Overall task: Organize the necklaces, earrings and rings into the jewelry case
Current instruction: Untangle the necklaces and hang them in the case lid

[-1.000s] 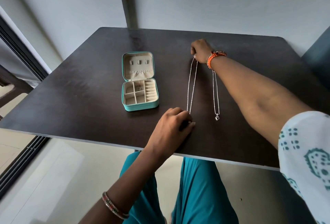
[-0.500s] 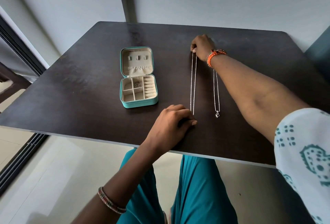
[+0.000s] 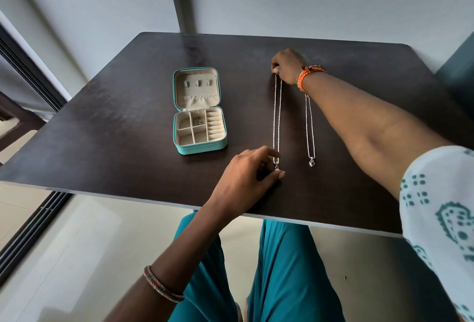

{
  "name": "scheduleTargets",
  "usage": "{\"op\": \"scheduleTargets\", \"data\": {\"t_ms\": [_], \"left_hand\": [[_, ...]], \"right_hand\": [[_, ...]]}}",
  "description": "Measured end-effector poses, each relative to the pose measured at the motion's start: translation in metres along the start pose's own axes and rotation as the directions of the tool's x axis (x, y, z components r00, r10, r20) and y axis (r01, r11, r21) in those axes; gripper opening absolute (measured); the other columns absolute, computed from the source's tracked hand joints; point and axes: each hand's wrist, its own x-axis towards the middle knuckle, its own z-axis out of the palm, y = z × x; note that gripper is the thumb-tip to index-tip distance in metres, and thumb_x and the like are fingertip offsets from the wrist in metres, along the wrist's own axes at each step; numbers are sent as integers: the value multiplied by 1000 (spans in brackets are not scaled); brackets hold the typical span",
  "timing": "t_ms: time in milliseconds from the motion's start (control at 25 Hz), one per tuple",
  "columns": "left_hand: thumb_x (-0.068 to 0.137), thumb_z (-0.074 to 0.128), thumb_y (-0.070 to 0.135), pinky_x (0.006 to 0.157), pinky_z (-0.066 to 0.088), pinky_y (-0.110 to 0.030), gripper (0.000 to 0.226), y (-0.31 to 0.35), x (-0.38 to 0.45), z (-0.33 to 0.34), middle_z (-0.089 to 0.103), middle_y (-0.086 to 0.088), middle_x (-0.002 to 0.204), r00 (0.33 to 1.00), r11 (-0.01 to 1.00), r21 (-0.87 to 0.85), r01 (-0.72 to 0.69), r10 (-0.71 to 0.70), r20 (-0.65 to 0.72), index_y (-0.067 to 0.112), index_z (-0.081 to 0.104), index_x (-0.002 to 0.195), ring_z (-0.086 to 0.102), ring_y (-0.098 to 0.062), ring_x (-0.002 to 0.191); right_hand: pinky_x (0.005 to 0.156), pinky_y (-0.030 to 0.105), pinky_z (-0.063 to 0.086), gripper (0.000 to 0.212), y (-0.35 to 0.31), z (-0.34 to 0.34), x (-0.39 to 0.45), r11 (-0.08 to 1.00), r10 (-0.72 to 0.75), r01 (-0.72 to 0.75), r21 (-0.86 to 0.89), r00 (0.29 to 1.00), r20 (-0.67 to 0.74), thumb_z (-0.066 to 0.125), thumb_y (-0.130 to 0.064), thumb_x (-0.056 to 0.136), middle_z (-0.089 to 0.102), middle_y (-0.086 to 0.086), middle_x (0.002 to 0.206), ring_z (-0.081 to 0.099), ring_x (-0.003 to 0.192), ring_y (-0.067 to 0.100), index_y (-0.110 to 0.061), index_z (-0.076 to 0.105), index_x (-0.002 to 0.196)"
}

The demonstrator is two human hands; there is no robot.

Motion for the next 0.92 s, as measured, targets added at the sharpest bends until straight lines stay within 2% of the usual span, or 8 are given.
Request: {"op": "scheduleTargets", "data": {"t_ms": [200,400,520,640,680,760,840,920], "left_hand": [[88,65,27,65,42,-15,24,2,-2,-3,62,10,81,998,990,-139,27,-33,-44,20,59,111,55,-7,72],[90,58,14,63,43,-16,12,3,-5,-20,63,10,84,944,938,-346,-3,-111,-309,15,65,100,56,-5,71],[89,54,19,59,45,-26,14,-14,-2,-49,65,6,80,803,967,-256,1,-153,-576,13,66,89,55,-10,67],[86,48,35,66,48,-34,26,-46,6,-85,67,2,85,629,968,-182,173,-251,-736,16,66,89,57,-15,78],[84,47,39,73,47,-33,32,-58,7,-92,67,1,96,624,951,-165,263,-298,-722,16,65,98,57,-18,89],[81,44,44,87,41,-33,50,-78,7,-94,61,-5,118,719,910,-95,404,-380,-581,14,56,119,48,-23,111],[78,39,44,96,35,-38,60,-90,4,-86,57,-11,128,812,880,50,472,-412,-413,13,48,129,43,-28,121],[79,37,42,98,32,-39,58,-93,5,-84,58,-11,127,832,866,113,486,-420,-363,18,49,130,44,-28,123]], "right_hand": [[83,30,48,26,-8,-27,-13,993,50,-45,108,998,-47,45,5,88,65,19,108,61,100,33,-3,69,96],[80,29,50,33,-54,-54,-54,950,18,35,309,986,-167,43,3,81,72,11,94,63,86,24,-10,73,86],[77,31,52,31,-104,-48,-88,912,-51,123,392,980,-190,47,-2,78,72,7,87,65,84,22,-17,74,81],[83,35,50,25,-150,-25,-105,920,-169,213,329,973,-156,54,-6,78,69,9,97,61,96,27,-18,75,84],[87,39,49,22,-162,-18,-107,935,-183,210,286,976,-119,57,-11,79,67,10,103,57,101,30,-19,75,89],[94,42,45,19,-177,-7,-108,964,-148,148,222,989,-16,61,-21,81,63,9,113,51,111,31,-21,74,96],[98,42,41,20,-186,-1,-107,981,-86,76,176,995,50,63,-28,83,61,7,118,46,117,29,-20,72,99],[99,45,37,25,-192,-1,-104,992,-44,36,117,997,65,65,-31,84,60,7,120,44,121,29,-15,68,103]]}}
